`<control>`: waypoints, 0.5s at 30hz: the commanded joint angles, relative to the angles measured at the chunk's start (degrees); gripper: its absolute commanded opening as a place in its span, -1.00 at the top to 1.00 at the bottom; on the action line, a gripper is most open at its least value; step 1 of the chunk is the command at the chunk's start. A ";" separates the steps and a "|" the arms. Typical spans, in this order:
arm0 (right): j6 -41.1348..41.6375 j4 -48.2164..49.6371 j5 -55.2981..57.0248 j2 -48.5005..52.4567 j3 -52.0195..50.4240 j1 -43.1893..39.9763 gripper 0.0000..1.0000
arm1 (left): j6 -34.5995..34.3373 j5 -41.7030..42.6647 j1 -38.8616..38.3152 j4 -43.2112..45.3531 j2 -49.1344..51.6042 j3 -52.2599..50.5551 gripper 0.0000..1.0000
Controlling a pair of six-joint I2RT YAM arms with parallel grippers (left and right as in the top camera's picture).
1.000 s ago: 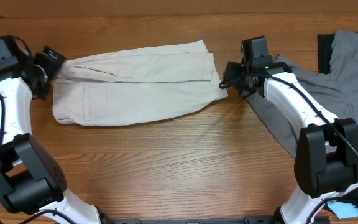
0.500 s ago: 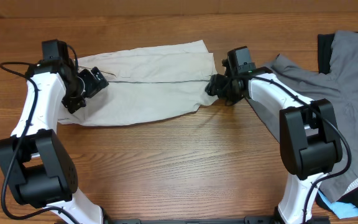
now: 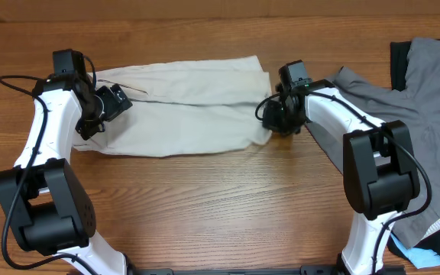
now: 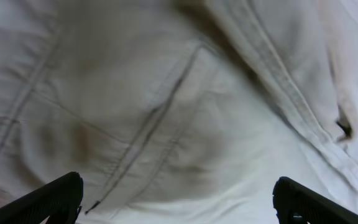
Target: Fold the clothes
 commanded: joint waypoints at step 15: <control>8.57 -21.68 7.82 -10.21 -0.83 0.94 -0.55 | 3.04 -0.04 -2.14 0.68 -0.02 -0.35 -0.96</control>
